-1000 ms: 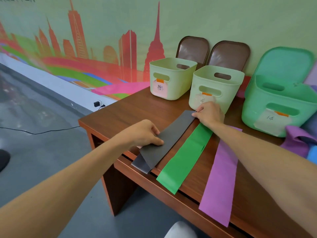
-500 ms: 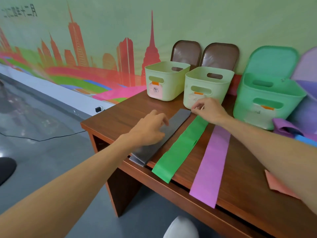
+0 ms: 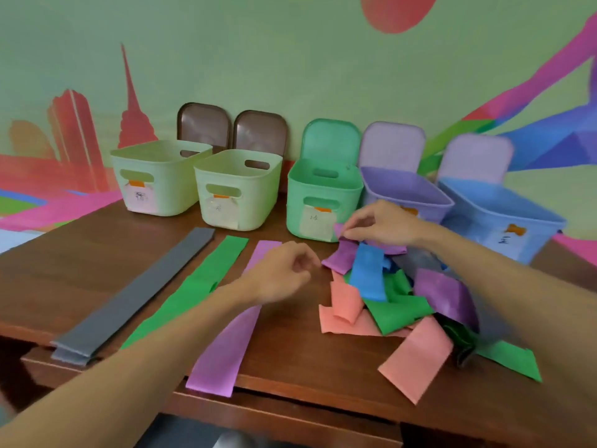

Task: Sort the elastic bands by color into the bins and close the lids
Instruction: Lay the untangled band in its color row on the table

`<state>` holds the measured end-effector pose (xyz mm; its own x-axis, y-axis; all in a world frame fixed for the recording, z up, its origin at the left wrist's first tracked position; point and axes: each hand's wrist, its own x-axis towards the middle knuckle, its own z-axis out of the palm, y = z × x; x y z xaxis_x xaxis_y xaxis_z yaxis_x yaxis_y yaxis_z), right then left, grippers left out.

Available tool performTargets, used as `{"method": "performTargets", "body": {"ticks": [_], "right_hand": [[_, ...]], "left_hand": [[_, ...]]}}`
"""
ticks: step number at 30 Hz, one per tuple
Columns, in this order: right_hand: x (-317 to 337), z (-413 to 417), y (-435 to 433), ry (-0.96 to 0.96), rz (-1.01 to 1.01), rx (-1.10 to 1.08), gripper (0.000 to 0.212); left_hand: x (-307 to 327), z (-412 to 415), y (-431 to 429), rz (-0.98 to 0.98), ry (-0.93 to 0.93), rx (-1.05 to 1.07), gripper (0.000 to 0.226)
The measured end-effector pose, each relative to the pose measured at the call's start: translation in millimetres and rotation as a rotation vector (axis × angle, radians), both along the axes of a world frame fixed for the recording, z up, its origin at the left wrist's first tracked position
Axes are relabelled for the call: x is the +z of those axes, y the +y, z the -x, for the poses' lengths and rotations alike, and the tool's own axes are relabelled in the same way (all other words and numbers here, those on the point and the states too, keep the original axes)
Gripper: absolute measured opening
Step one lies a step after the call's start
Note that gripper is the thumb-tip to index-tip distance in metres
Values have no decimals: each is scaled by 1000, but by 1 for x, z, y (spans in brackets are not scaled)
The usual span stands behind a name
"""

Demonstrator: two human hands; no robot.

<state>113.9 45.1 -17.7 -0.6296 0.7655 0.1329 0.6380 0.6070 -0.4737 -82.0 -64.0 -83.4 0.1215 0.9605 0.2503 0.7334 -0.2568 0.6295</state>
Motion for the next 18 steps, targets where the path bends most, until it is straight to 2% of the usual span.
{"method": "performTargets", "body": {"ticks": [5, 9, 13, 15, 18], "right_hand": [[-27, -57, -1, 103, -50, -118, 9], [-46, -70, 12, 164, -120, -207, 7], [-64, -68, 25, 200, -179, -315, 10], [-80, -66, 25, 226, -214, -347, 11], [-95, -62, 24, 194, -232, -351, 19]], "left_hand": [[-24, -50, 28, -22, -154, 44, 18], [-32, -70, 50, -130, -223, 133, 16], [-39, -77, 67, -59, -327, 183, 12], [-45, -76, 72, -34, -338, 174, 12], [-50, -75, 74, -55, -257, 124, 12]]}}
